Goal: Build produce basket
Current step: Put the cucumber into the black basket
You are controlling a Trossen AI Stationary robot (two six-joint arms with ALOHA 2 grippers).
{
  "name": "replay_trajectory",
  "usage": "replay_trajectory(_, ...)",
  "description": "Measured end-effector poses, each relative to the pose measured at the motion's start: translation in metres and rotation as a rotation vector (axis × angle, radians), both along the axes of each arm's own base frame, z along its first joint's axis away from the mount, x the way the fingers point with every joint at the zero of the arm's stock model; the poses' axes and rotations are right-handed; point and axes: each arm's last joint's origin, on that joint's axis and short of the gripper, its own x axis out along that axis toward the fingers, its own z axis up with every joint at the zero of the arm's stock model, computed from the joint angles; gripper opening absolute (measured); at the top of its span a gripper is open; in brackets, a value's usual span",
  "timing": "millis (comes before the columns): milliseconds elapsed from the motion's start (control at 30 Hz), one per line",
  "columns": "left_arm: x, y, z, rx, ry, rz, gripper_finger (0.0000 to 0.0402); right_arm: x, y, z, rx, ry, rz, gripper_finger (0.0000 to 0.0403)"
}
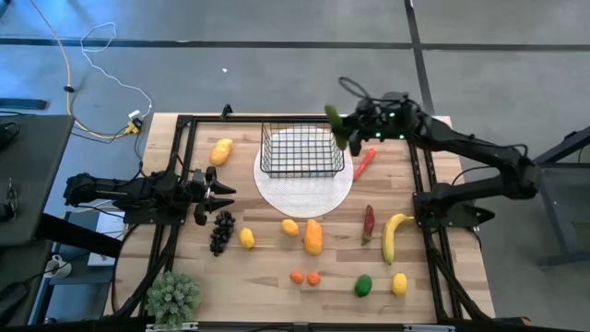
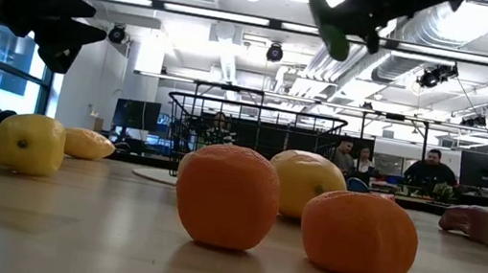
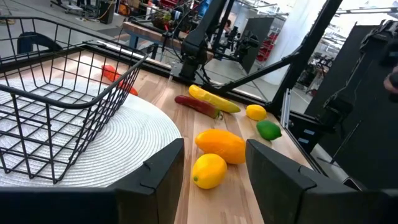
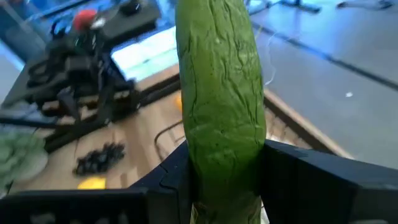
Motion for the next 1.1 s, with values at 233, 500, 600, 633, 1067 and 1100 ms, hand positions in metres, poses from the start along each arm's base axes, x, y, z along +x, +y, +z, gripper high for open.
replay_trajectory(233, 0.0, 0.0, 0.0, 0.0, 0.0, 0.0, 0.0161, 0.032, 0.007, -0.03, -0.014, 0.121, 0.108, 0.011)
replay_trajectory(500, 0.0, 0.0, 0.0, -0.004, 0.0, 0.0, 0.0161, 0.057, 0.005, -0.06, -0.05, 0.222, 0.119, 0.011)
replay_trajectory(600, 0.0, 0.0, 0.0, -0.058, -0.005, 0.004, 0.0161, 0.062, 0.003, -0.065, -0.057, 0.222, 0.122, 0.011)
replay_trajectory(633, 0.0, 0.0, 0.0, -0.092, -0.008, 0.007, 0.0161, 0.063, 0.002, -0.067, -0.058, 0.227, 0.121, 0.011)
replay_trajectory(1067, 0.0, 0.003, 0.008, -0.475, -0.143, 0.11, 0.0161, 0.073, -0.004, -0.09, -0.192, 0.331, 0.207, 0.0111)
replay_trajectory(1100, 0.0, 0.003, 0.009, -0.473, -0.153, 0.113, 0.0161, 0.074, -0.005, -0.092, -0.196, 0.339, 0.213, 0.0111)
